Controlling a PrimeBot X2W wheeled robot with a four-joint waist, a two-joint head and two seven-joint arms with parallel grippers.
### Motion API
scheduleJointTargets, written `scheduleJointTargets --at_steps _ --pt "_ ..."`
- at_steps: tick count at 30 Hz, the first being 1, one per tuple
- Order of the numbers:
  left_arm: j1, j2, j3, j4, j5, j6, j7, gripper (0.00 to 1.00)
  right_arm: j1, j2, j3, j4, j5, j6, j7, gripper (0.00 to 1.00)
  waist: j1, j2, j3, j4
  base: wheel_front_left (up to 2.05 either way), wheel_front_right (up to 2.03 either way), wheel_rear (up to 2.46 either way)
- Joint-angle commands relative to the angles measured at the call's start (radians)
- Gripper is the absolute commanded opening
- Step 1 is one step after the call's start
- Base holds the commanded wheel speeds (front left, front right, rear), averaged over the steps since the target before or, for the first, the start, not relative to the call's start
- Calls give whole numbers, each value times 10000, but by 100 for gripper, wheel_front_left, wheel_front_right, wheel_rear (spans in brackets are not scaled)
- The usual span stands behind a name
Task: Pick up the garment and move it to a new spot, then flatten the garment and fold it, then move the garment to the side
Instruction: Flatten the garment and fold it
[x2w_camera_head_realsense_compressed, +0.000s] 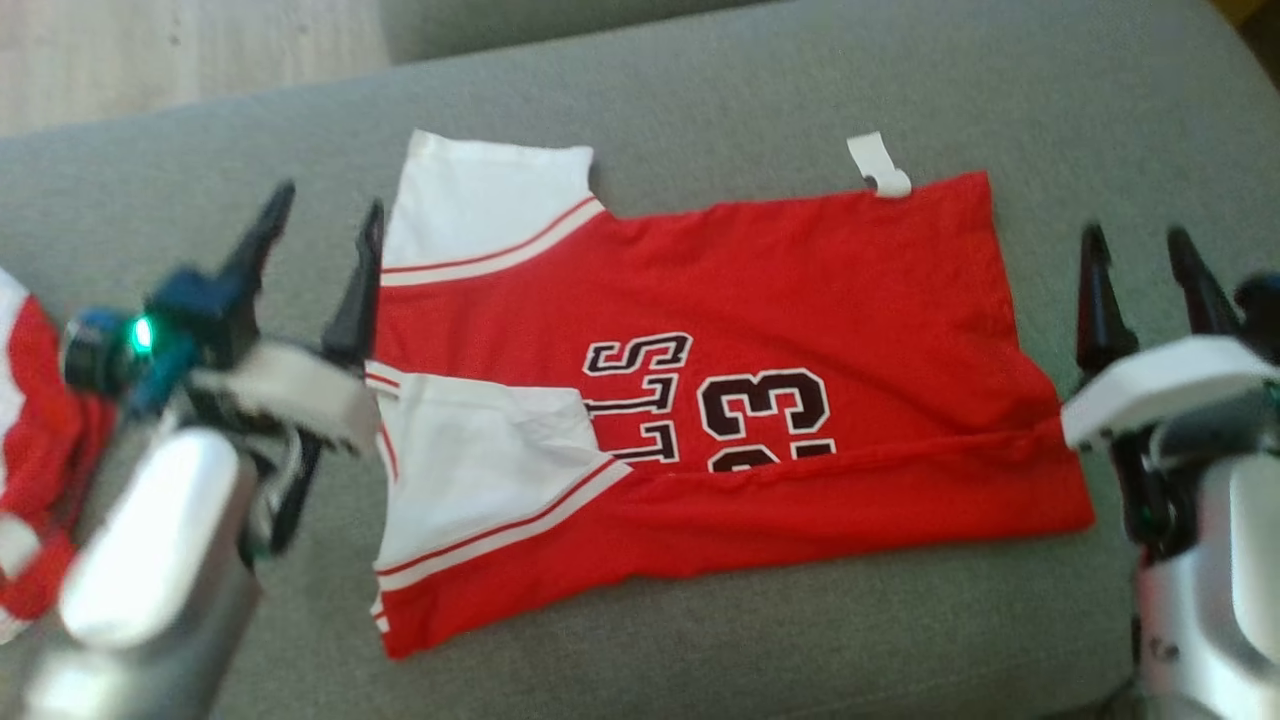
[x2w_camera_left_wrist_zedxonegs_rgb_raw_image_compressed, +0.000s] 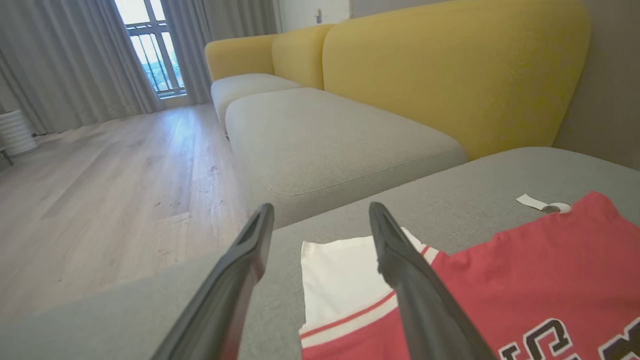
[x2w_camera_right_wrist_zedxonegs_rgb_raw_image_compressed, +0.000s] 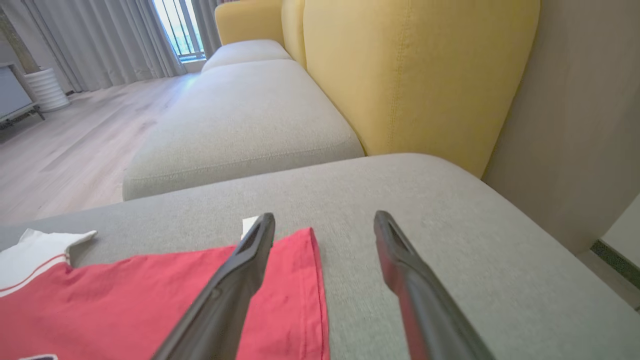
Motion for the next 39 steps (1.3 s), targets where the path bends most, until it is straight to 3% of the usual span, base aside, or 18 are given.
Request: scheduleJointTargets --at_steps 1,7,11,18,23,31,39 --pt "-964 445 402 -40 -66 -282 277 100 -638 -52 387 -309 -76 67 -149 100 -2 0 498 -358 0 0 0" --pt "-3335 960 27 1546 -329 -1658 1978 100 -1715 -59 952 -123 -95 67 -359 100 -2 0 1448 -891 0 0 0" --pt "-4806 1391 -432 2693 -582 -2072 3020 100 -2263 -66 1238 21 -56 67 -524 100 -2 0 1947 -1202 0 0 0" --pt "-6223 2006 -2016 3748 -1546 -2150 4410 100 -2741 -59 1546 264 52 67 -799 100 -2 0 2552 -1598 0 0 0" --pt "-6797 2325 -2800 4081 -2414 -2153 4717 100 -2889 -54 1596 378 115 67 -926 100 -2 0 2888 -1727 0 0 0" --pt "-7442 2581 -3754 4658 -2744 -2154 4695 100 -3030 -49 1624 473 188 67 -1066 100 -2 0 3178 -1861 0 0 0" --pt "-7691 2646 -4403 4924 -4312 -2154 5805 100 -3206 -47 1554 573 231 67 -1107 100 -2 0 3305 -1959 0 0 0"
